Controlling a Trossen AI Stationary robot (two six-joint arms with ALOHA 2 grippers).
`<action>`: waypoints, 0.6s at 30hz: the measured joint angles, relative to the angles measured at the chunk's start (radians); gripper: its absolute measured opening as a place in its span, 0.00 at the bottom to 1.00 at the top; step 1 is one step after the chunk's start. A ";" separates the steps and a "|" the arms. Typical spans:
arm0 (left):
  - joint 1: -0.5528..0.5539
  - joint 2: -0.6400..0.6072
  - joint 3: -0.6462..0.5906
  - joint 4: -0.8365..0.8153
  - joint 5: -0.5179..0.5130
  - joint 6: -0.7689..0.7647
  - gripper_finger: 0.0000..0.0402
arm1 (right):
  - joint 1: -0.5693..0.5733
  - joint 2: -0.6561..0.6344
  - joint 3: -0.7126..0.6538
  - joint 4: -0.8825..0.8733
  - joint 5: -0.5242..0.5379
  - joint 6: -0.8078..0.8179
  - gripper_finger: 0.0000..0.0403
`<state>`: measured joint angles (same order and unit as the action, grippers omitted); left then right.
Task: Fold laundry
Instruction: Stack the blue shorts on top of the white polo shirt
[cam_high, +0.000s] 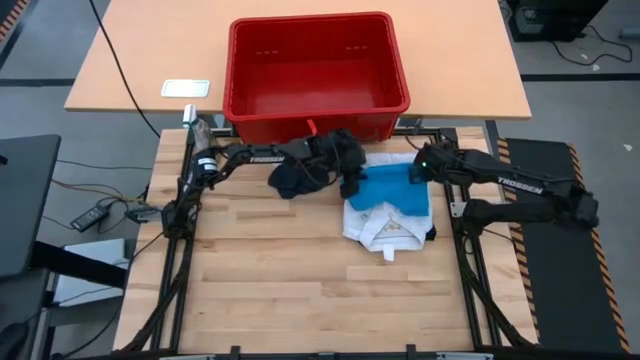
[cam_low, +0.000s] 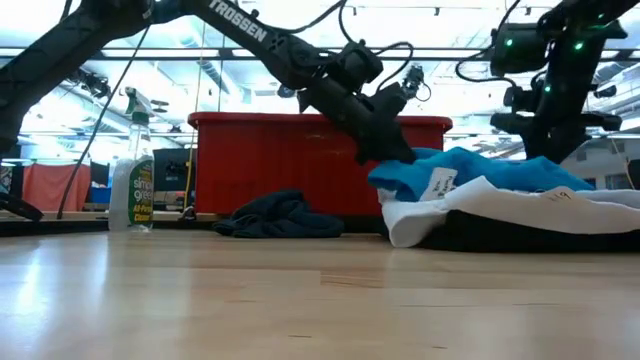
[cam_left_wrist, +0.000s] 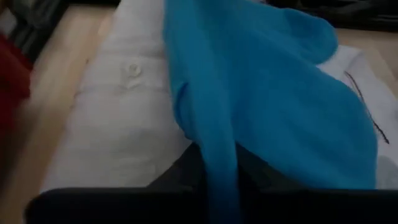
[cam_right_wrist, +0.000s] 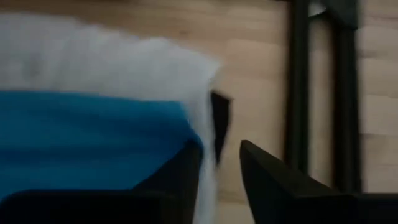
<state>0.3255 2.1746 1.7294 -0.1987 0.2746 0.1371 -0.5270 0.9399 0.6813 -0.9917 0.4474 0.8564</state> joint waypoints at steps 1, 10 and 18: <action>0.000 0.000 0.000 0.009 -0.003 0.017 0.16 | -0.016 0.006 0.002 -0.003 0.009 -0.002 0.34; 0.006 -0.096 0.000 -0.079 -0.140 0.027 0.52 | -0.033 -0.008 0.077 0.000 -0.042 0.039 0.46; 0.006 -0.193 0.001 -0.204 0.111 -0.010 0.64 | 0.045 -0.015 0.153 0.021 -0.314 0.019 0.45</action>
<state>0.3314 1.9812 1.7308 -0.4030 0.3855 0.1275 -0.4821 0.9245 0.8348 -0.9702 0.1338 0.8757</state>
